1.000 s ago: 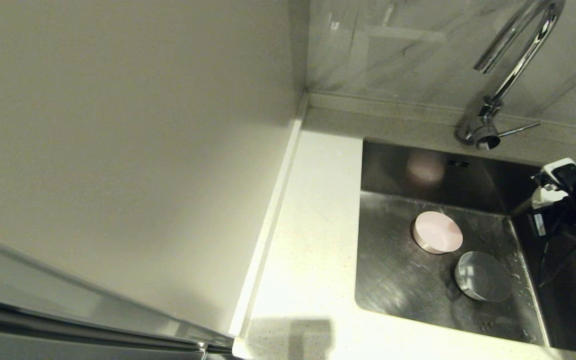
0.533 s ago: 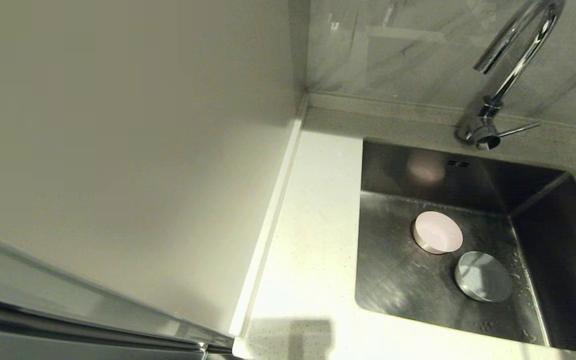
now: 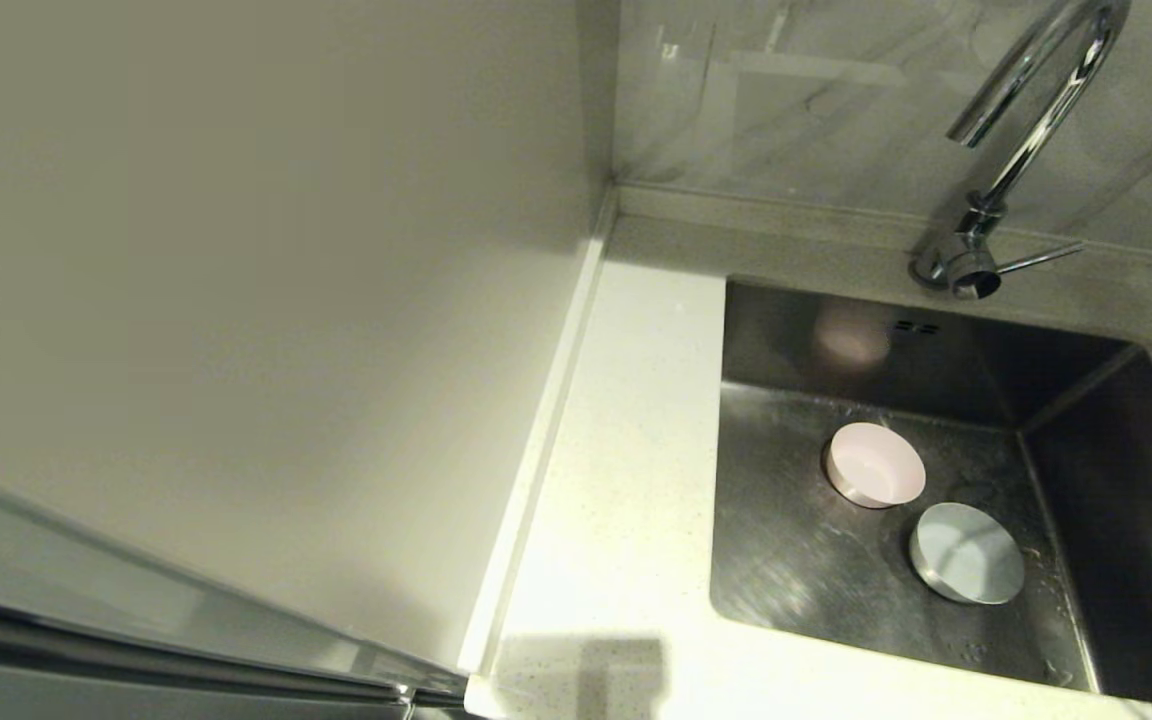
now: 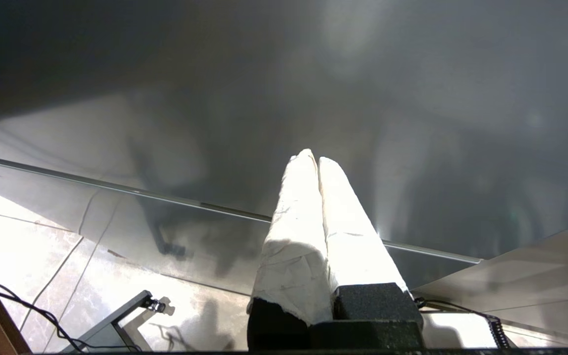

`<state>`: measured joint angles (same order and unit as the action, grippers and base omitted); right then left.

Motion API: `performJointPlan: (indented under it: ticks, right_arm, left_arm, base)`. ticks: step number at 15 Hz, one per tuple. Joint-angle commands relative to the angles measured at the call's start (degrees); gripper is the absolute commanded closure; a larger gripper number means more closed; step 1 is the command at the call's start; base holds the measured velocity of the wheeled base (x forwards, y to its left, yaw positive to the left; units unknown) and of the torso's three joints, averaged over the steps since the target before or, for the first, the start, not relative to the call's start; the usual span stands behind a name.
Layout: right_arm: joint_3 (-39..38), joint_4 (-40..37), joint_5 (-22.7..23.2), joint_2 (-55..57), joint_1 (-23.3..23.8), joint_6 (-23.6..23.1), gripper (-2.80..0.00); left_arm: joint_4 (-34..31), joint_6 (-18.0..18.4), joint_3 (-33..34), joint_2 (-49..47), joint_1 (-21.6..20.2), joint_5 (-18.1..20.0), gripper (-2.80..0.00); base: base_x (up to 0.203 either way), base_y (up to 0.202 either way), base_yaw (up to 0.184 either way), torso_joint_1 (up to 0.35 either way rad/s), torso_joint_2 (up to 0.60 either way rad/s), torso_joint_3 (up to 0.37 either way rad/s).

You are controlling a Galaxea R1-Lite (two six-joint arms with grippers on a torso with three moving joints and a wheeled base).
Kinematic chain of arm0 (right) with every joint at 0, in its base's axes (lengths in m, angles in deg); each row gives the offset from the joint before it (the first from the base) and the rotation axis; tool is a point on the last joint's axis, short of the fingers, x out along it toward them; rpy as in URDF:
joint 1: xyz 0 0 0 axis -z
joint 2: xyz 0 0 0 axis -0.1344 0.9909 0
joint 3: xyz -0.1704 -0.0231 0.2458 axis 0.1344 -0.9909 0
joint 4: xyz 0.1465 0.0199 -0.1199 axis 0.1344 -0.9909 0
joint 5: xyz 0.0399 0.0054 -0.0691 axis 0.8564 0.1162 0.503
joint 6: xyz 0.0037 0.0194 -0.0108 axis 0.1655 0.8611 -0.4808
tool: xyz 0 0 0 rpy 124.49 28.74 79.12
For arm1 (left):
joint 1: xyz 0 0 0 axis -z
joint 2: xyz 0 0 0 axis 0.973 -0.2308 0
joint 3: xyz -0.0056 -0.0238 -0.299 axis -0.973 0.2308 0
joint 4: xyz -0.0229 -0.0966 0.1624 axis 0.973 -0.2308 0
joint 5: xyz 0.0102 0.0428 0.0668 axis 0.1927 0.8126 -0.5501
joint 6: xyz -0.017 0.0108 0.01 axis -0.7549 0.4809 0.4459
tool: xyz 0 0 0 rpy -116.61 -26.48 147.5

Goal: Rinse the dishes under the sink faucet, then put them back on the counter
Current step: Put a bowl back to the table from the sink

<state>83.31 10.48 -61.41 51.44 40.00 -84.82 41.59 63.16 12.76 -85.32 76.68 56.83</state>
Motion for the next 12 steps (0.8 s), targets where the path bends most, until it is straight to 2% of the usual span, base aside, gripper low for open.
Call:
performJointPlan:
  ticks: [1,8,9,12]
  right_arm:
    - [2.16,0.09,-0.06,4.83,2.08,-0.13,0.0]
    - [2.84,0.09,-0.07,7.01,3.41,-0.41,0.0]
    - [2.94,0.09,-0.07,7.11,3.43,-0.5,-2.8]
    - [3.27,0.0,-0.07,6.86,3.55,-0.32,-2.8]
  left_arm:
    - [0.04,-0.04,0.0,0.18,-0.02,0.01,0.0]
    - [0.04,-0.04,0.0,0.18,-0.02,-0.07,0.0]
    - [0.04,-0.04,0.0,0.18,-0.02,0.01,0.0]
    - [0.04,-0.04,0.0,0.18,-0.02,0.01,0.0]
  base:
    - [0.0,0.0,0.0,0.0,0.0,0.0]
    - [0.0,0.0,0.0,0.0,0.0,0.0]
    - [0.0,0.0,0.0,0.0,0.0,0.0]
    - [0.0,0.0,0.0,0.0,0.0,0.0]
